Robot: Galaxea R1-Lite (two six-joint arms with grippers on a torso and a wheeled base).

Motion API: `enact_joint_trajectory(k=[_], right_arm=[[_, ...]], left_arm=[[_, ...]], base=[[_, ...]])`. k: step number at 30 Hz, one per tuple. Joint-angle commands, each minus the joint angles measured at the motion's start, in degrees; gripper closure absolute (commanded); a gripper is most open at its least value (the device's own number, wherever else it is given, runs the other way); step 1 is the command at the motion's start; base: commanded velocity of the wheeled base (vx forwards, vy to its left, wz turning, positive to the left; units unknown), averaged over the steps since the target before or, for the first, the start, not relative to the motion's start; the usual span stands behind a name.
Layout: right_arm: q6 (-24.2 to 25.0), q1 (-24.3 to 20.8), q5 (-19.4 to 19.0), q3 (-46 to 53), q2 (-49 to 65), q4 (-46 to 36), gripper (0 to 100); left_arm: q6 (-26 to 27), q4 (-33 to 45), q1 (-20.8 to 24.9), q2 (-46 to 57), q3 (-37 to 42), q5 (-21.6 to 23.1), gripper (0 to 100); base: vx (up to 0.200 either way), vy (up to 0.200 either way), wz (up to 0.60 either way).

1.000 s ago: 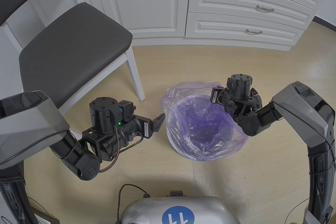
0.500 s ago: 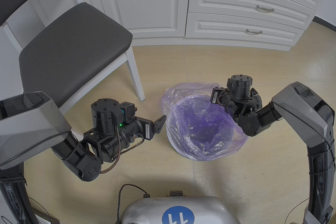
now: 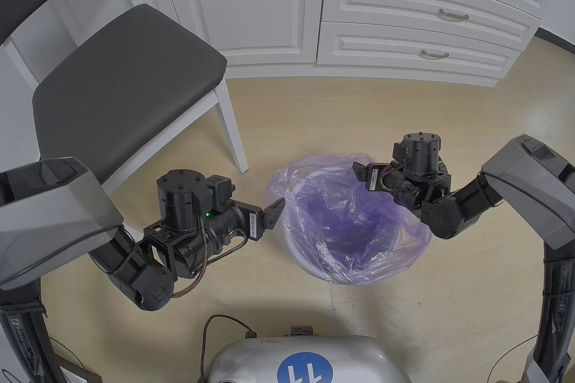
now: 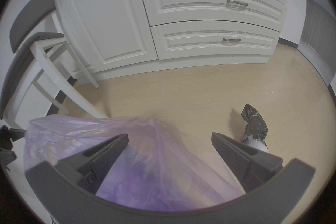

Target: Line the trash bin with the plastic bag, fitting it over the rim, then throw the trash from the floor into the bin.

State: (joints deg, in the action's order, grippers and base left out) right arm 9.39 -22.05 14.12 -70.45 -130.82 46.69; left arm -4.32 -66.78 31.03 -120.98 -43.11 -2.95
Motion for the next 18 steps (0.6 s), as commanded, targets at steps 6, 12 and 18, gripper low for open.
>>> enact_joint_trajectory(k=[6,12,18], right_arm=[[-2.4,-0.7,-3.0,8.0,9.4,0.6,0],[-2.6,-0.8,-3.5,9.5,11.7,-0.5,0],[-4.4,-1.9,-3.7,10.9,16.0,-7.7,0]], left_arm=[[0.0,0.0,0.0,0.0,0.0,0.0,0],[0.0,0.0,0.1,0.0,0.1,0.0,0],[0.0,0.0,0.1,0.2,0.2,0.0,0]], base=[[0.0,0.0,0.0],[0.0,0.0,0.0],[0.0,0.0,0.0]])
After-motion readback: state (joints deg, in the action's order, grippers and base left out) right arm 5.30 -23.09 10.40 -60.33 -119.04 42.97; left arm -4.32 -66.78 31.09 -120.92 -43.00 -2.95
